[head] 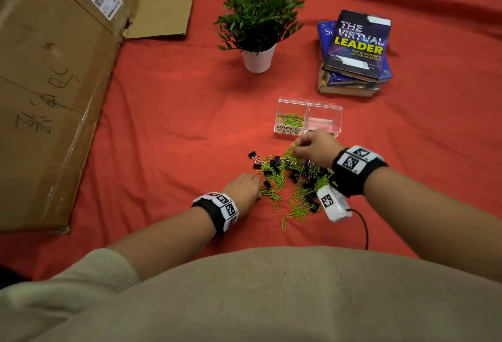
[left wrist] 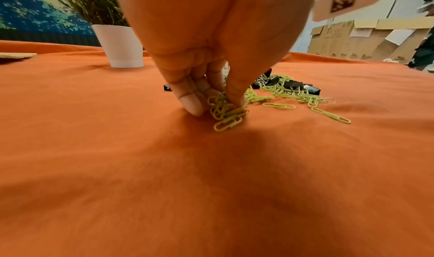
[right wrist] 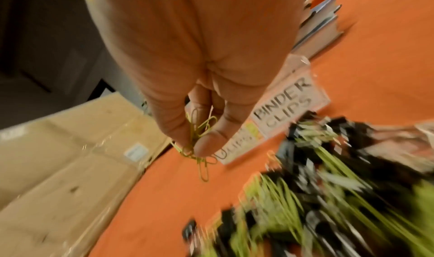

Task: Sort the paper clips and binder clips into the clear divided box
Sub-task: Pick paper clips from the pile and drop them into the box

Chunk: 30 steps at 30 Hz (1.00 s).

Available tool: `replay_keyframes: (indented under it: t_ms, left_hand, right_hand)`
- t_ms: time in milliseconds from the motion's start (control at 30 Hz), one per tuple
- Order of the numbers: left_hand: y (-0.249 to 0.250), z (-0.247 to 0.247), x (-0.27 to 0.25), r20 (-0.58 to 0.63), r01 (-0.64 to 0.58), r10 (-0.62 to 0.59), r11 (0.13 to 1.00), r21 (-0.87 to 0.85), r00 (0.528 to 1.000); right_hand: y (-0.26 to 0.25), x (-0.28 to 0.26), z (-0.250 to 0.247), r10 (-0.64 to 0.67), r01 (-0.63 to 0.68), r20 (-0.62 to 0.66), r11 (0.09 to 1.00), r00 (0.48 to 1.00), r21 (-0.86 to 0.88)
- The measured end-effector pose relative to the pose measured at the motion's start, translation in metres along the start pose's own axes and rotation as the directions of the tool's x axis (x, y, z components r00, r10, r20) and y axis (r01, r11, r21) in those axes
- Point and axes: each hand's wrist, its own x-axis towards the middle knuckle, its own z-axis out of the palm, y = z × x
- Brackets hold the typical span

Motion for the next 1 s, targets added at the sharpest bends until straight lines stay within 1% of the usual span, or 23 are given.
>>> replay_keyframes:
  t_ms: [67,133,200,267,367,433,500,567,600,633,667,700,733,867,933,967,1000]
  left_hand:
    - [0.002,0.001,-0.002,0.046,-0.003,0.005,0.999,-0.050,0.999]
    - [0.004,0.000,-0.003,0.100,-0.009,0.021,0.993,-0.121,0.995]
    - [0.005,-0.002,-0.004,0.118,-0.023,0.044,0.983,-0.181,0.992]
    - [0.006,-0.009,-0.001,0.113,-0.034,0.059,0.977,-0.211,0.992]
    - [0.010,-0.026,0.008,0.075,-0.046,0.066,0.969,-0.242,0.995]
    - [0.013,-0.041,0.018,0.036,-0.067,0.079,0.965,-0.253,0.996]
    - [0.016,-0.056,0.029,-0.001,-0.081,0.084,0.963,-0.257,0.996]
    - [0.019,-0.071,0.041,-0.013,-0.089,0.089,0.961,-0.262,0.996]
    - [0.021,-0.076,0.048,-0.006,-0.101,0.103,0.961,-0.258,0.995]
    - [0.022,-0.080,0.054,-0.001,-0.117,0.121,0.962,-0.247,0.993]
    - [0.024,-0.083,0.059,0.006,-0.130,0.135,0.964,-0.232,0.991]
    - [0.026,-0.085,0.063,0.016,-0.137,0.144,0.967,-0.216,0.989]
    - [0.029,-0.087,0.066,0.029,-0.140,0.149,0.970,-0.200,0.988]
    - [0.035,-0.088,0.071,0.096,-0.162,0.176,0.977,-0.135,0.980]
    - [0.035,-0.088,0.071,0.126,-0.166,0.176,0.982,-0.088,0.976]
    - [0.034,-0.088,0.071,0.134,-0.163,0.172,0.984,-0.078,0.976]
    - [0.033,-0.089,0.072,0.136,-0.156,0.166,0.984,-0.081,0.977]
  right_hand:
    - [-0.009,0.010,-0.015,0.005,0.001,-0.069,0.996,0.998,0.087]
    - [-0.016,0.023,-0.025,-0.004,0.014,-0.138,0.997,0.990,0.073]
    - [-0.020,0.036,-0.027,-0.025,0.021,-0.203,1.000,0.979,-0.020]
    - [-0.023,0.049,-0.025,-0.040,0.007,-0.235,0.990,0.971,-0.138]
    - [-0.020,0.061,-0.017,-0.062,-0.006,-0.204,0.948,0.977,-0.319]
    - [-0.015,0.062,-0.016,-0.089,0.016,-0.197,0.938,0.976,-0.346]
    - [-0.011,0.054,-0.019,-0.138,0.057,-0.241,0.948,0.961,-0.315]
    - [-0.007,0.041,-0.019,-0.191,0.108,-0.305,0.957,0.933,-0.270]
    - [-0.005,0.032,-0.017,-0.203,0.134,-0.297,0.962,0.933,-0.238]
    - [-0.003,0.023,-0.013,-0.198,0.149,-0.244,0.967,0.949,-0.205]
    - [-0.001,0.014,-0.008,-0.182,0.153,-0.160,0.972,0.970,-0.178]
    - [0.003,0.008,-0.002,-0.158,0.144,-0.084,0.978,0.984,-0.152]
    - [0.007,0.003,0.003,-0.133,0.126,-0.050,0.985,0.990,-0.122]
    - [0.024,-0.002,0.007,-0.028,0.031,-0.132,0.999,0.991,0.023]
    - [0.031,-0.004,0.004,0.038,-0.027,-0.131,0.996,0.991,0.085]
    - [0.035,-0.006,0.002,0.065,-0.055,-0.124,0.995,0.990,0.085]
    - [0.038,-0.007,0.001,0.084,-0.079,-0.113,0.996,0.990,0.049]
